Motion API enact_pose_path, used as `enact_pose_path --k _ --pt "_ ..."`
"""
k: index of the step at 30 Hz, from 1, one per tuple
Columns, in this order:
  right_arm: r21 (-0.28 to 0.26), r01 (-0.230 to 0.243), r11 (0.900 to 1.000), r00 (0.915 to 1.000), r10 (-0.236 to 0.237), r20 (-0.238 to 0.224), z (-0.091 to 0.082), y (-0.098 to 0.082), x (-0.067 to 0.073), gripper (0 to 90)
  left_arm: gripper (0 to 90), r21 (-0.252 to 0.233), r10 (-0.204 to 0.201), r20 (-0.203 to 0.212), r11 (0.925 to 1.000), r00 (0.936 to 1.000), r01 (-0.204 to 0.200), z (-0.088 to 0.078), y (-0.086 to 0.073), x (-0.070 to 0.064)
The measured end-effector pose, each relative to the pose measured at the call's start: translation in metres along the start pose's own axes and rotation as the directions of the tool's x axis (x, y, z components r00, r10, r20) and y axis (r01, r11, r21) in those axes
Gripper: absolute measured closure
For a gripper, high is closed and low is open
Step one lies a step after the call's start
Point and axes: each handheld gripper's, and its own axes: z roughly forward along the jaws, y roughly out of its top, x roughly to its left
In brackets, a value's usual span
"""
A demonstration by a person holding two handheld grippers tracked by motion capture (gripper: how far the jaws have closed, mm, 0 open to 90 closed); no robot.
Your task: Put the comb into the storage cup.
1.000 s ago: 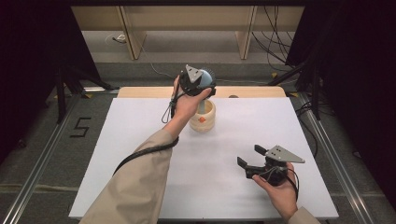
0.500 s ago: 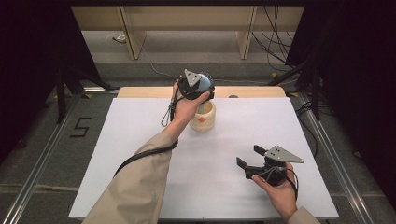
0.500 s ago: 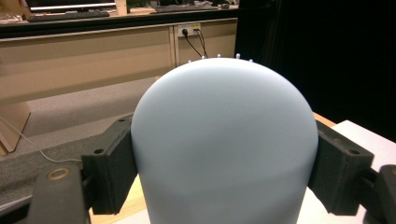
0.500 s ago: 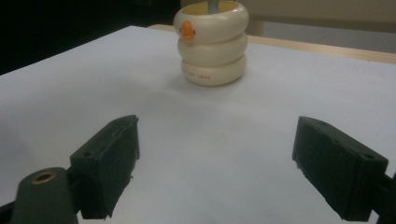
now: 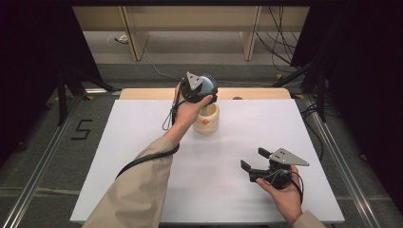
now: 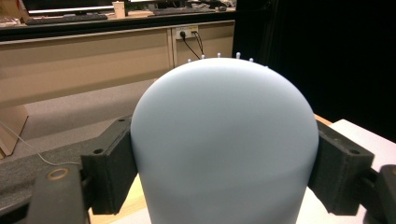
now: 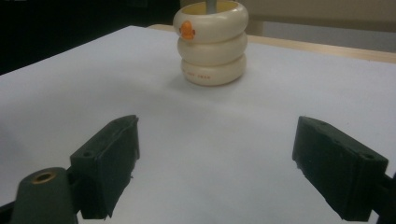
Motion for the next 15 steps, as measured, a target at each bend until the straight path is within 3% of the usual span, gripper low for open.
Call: enact_pose_path --k 15 --pt "0.002 -0.001 1.000 1.0000 0.001 0.003 0.000 0.000 0.000 16.0 19.5 -0.004 0.019 0.004 0.9998 0.9998 -0.019 -0.016 -0.005 -0.001"
